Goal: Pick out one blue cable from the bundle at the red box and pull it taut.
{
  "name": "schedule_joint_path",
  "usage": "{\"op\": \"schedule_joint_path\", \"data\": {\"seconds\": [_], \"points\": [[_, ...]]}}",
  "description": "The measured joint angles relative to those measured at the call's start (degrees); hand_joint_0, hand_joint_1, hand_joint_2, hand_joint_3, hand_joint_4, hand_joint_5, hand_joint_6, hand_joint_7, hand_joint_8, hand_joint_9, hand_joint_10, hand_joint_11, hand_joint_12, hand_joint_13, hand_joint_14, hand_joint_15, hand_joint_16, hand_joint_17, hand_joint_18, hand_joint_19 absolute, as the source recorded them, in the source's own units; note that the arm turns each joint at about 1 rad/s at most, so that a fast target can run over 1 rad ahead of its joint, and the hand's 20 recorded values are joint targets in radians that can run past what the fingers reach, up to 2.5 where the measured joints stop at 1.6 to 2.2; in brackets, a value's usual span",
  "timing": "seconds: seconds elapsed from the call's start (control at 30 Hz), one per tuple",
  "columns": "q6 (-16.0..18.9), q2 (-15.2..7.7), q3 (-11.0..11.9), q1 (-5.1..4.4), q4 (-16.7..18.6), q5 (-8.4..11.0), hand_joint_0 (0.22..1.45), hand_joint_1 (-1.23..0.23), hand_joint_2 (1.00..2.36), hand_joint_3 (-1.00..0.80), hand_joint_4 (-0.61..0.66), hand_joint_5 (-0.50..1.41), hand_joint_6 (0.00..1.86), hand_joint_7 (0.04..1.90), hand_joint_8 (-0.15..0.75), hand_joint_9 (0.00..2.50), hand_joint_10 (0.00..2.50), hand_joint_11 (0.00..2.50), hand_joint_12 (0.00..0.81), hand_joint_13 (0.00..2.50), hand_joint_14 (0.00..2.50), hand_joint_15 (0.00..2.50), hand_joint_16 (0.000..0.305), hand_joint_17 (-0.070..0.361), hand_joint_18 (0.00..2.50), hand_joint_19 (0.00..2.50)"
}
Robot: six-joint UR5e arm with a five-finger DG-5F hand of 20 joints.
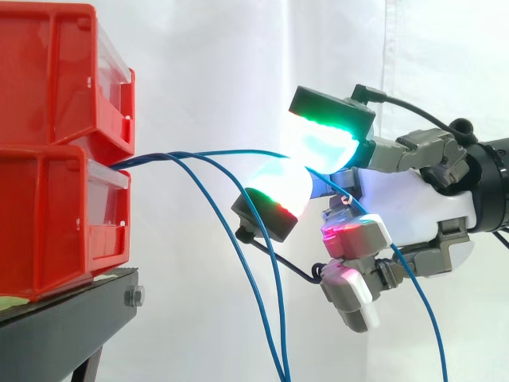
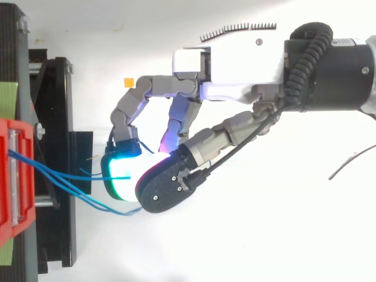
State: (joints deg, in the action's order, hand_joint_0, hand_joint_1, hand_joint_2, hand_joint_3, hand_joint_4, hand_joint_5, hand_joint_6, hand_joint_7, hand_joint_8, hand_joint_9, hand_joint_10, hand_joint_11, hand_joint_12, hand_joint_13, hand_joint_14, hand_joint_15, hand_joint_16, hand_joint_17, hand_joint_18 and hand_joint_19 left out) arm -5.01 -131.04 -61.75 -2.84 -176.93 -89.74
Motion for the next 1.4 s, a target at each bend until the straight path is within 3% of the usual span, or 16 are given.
{"op": "schedule_joint_path", "data": {"seconds": [0.4, 0.73, 1.0, 1.4], "points": [[0.96, -0.03, -0.17, 0.26, 0.01, -0.53, 0.82, -0.75, 1.01, -0.41, -0.36, -0.17, 1.00, 1.04, 0.208, 1.37, 0.02, 0.99, 0.317, 1.08, 0.02, 0.64, 0.047, 0.105, 0.79, 0.80], [2.38, -0.02, -1.82, 0.91, 0.01, -2.24, 0.82, -0.75, 1.01, -0.40, -0.33, -0.17, 1.01, 0.99, 0.206, 1.47, 0.02, 1.19, 0.318, 1.25, 0.03, 0.89, 0.046, 0.103, 0.80, 0.80], [2.62, 0.00, -1.95, 1.32, -0.03, -3.25, 0.81, -0.75, 1.01, -0.39, -0.33, -0.17, 1.01, 0.98, 0.205, 1.48, 0.02, 1.20, 0.316, 1.27, 0.03, 0.91, 0.046, 0.104, 0.81, 0.81], [1.48, 0.46, -1.93, 1.80, -0.32, -7.80, 0.81, -0.75, 1.01, -0.38, -0.32, -0.17, 1.01, 0.99, 0.203, 1.48, 0.02, 1.21, 0.316, 1.27, 0.03, 0.92, 0.047, 0.105, 0.81, 0.81]]}}
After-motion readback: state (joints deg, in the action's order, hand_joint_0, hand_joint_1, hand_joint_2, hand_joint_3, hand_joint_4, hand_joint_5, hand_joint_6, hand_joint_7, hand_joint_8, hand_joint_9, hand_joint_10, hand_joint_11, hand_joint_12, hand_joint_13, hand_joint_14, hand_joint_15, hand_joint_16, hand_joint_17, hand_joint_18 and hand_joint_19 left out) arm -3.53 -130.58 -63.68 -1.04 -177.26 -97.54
